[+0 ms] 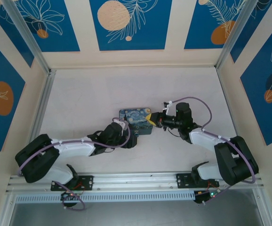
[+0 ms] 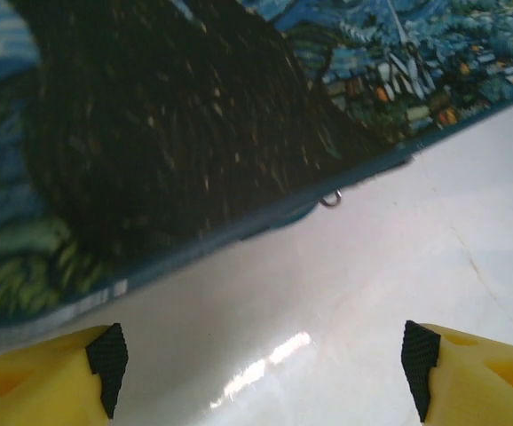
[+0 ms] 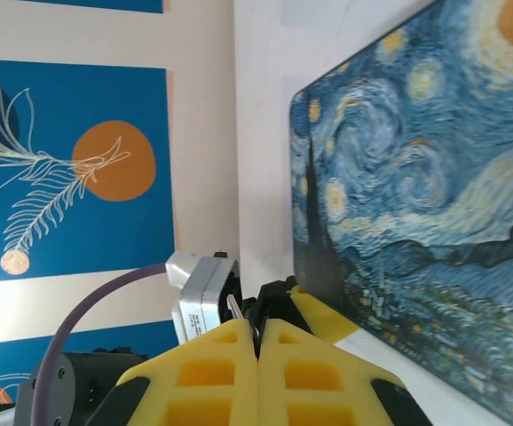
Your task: Unlock the padlock with the key
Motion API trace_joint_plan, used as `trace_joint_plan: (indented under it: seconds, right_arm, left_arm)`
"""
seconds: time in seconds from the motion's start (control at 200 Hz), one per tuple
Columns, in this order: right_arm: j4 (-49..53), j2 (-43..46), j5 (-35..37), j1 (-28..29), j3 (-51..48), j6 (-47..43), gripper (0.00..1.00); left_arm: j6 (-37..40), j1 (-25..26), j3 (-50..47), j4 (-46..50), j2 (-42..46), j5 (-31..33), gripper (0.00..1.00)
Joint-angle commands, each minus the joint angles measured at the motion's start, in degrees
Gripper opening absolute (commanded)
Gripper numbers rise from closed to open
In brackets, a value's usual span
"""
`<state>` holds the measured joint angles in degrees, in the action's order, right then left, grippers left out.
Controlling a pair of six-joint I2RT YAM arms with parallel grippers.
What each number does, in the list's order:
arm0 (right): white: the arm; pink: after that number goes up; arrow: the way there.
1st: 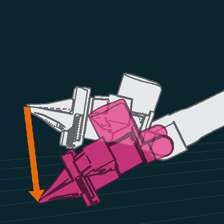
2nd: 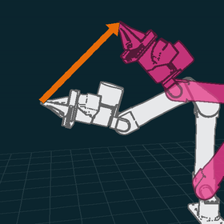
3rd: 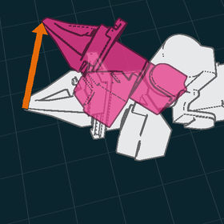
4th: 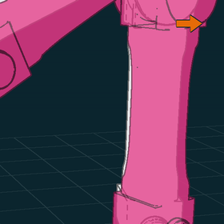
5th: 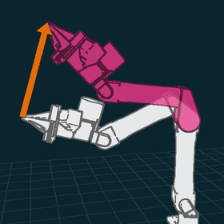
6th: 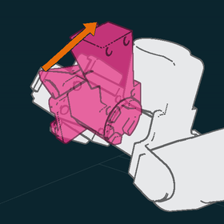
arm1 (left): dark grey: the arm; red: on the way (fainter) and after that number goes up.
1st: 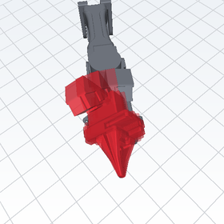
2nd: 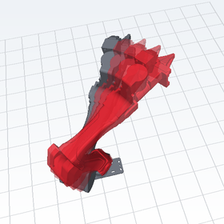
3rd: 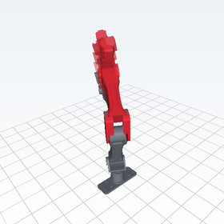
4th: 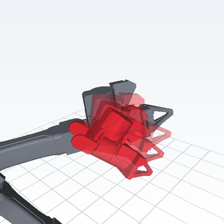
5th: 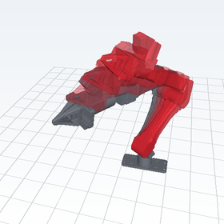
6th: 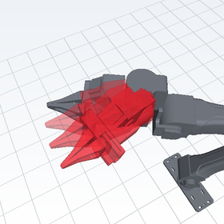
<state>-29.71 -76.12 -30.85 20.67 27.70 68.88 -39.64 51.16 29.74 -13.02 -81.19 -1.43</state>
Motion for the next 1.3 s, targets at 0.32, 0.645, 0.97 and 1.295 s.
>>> trace_joint_plan:
  seconds: [0.32, 0.645, 0.97, 1.295]
  right_arm:
    - [-1.66, -9.33, 1.01, 0.43, 3.6, -1.11, 0.0]
    - [-0.52, -11.68, 1.0, -0.43, 4.63, -2.25, 0.0]
    - [-0.49, -9.28, 3.16, -4.73, 5.03, -0.46, 0.0]
    - [2.93, -12.26, 2.56, -7.81, 7.59, -2.54, 0.0]
  left_arm:
    - [5.11, 0.48, 3.78, -20.32, -15.9, 1.17, 0.73]
    - [5.45, 0.46, 9.11, -25.82, -23.58, -4.79, 0.71]
    - [3.66, 0.45, 11.83, -27.73, -25.84, -8.5, 0.7]
    - [4.25, 0.35, 12.38, -23.4, -26.48, -4.37, 0.71]
